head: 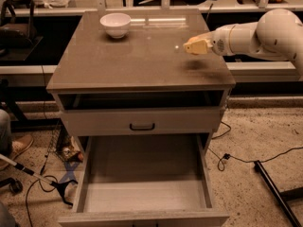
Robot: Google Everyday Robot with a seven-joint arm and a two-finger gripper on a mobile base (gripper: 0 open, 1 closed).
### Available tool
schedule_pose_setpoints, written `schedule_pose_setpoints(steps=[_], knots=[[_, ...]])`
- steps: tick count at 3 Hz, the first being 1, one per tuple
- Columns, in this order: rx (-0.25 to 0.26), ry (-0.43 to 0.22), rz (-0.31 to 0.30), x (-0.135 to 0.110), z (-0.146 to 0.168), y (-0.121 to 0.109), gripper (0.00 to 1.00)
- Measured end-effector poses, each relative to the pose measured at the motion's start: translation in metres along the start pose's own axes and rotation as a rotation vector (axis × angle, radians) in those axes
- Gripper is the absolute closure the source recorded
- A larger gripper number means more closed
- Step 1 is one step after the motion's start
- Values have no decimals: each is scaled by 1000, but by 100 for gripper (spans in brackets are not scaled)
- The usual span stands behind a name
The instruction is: Pick orange from middle drawer and place on counter
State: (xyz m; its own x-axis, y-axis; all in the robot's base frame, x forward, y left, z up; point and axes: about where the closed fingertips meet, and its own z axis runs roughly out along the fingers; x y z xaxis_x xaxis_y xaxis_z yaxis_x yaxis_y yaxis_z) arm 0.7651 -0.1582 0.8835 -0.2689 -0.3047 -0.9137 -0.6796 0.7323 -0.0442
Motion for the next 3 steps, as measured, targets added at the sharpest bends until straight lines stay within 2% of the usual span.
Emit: schedule_pose_setpoints(steps=[1, 2, 3], knots=[[18, -29, 22, 5, 31, -3, 100], [17, -32, 24, 5, 36, -3, 100], [17, -34, 32, 7, 42, -3, 82]])
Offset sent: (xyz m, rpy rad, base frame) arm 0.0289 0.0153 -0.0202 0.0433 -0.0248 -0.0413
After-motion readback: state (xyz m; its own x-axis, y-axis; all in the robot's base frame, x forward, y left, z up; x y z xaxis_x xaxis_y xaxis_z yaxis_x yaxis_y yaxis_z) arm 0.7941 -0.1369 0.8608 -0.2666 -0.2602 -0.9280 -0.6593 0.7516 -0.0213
